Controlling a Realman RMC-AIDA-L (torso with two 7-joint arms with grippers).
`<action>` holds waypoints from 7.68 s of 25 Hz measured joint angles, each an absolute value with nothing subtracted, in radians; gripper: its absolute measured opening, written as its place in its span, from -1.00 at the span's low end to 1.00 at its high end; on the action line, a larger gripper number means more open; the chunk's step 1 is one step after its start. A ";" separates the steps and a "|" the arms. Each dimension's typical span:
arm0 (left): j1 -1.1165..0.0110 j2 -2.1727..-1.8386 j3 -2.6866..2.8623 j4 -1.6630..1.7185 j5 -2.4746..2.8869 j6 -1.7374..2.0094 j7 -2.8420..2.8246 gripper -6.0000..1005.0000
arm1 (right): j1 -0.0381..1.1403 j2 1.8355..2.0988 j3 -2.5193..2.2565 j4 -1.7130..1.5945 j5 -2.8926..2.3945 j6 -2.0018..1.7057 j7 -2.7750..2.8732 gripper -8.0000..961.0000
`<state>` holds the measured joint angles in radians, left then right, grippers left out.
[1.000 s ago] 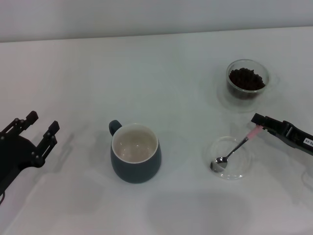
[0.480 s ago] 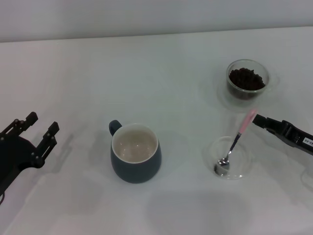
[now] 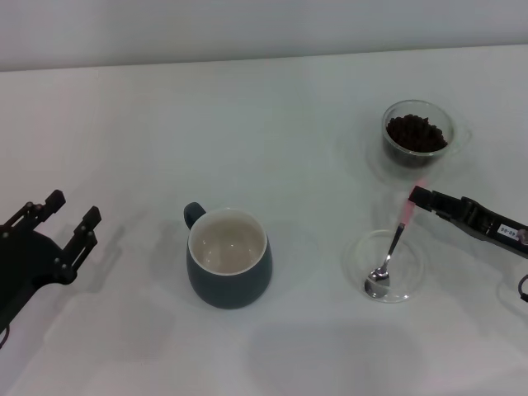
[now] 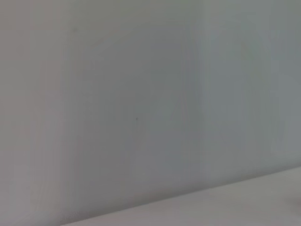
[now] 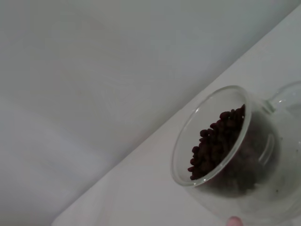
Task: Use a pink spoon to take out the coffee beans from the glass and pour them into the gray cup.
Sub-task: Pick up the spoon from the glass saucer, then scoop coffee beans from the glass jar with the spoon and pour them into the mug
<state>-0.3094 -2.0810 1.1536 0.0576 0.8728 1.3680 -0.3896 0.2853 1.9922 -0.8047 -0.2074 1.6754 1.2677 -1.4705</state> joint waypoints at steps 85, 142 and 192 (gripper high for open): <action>-0.276 -2.085 1.154 0.049 0.860 1.369 -0.390 0.07 | 0.289 1.973 -0.743 -0.331 1.612 1.314 -1.429 -0.68; -0.286 -2.085 1.162 0.034 0.865 1.429 -0.372 0.07 | 0.506 2.010 -0.558 -0.378 1.686 1.008 -1.834 -0.68; -0.290 -2.085 1.163 0.030 0.871 1.430 -0.363 0.07 | 0.469 1.983 -0.580 -0.285 1.790 1.084 -1.141 -0.68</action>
<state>-0.2904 -2.0854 1.1627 0.0297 0.8714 1.4296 -0.3635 0.4692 1.9826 -0.5799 -0.2851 1.7900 1.0842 -1.1410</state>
